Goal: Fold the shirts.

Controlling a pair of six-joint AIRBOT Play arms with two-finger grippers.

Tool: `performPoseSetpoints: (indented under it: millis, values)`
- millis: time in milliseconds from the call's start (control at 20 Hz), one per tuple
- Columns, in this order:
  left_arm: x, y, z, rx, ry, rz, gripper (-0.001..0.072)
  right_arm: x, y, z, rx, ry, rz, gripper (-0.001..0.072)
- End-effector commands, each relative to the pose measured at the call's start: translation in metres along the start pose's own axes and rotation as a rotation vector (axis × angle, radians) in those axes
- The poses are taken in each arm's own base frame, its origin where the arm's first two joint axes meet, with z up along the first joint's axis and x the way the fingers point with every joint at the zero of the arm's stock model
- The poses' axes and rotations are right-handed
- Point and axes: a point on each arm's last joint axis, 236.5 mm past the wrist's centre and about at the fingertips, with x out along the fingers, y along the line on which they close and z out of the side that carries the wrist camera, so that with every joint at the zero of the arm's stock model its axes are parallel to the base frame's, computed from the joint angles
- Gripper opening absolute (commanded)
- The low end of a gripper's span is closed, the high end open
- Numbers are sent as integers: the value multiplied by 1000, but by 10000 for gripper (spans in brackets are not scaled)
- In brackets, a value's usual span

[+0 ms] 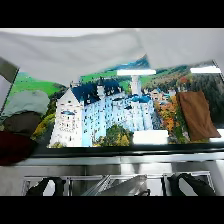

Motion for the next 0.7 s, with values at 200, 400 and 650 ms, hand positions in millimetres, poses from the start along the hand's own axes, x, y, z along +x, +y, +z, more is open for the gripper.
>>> performPoseSetpoints:
  millis: [200, 400, 650]
  values:
    - [-26, -12, 22, 39, 17, 68, 13, -48, 18, 34, -160, -84, -122, 24]
    - [20, 27, -66, -106, 286, 28, 13, -9, -30, -33, -30, 126, -110, 23]
    - [95, 35, -317, -318, 825, -119, 13, 58, -111, -222, 287, 480, -95, 24]
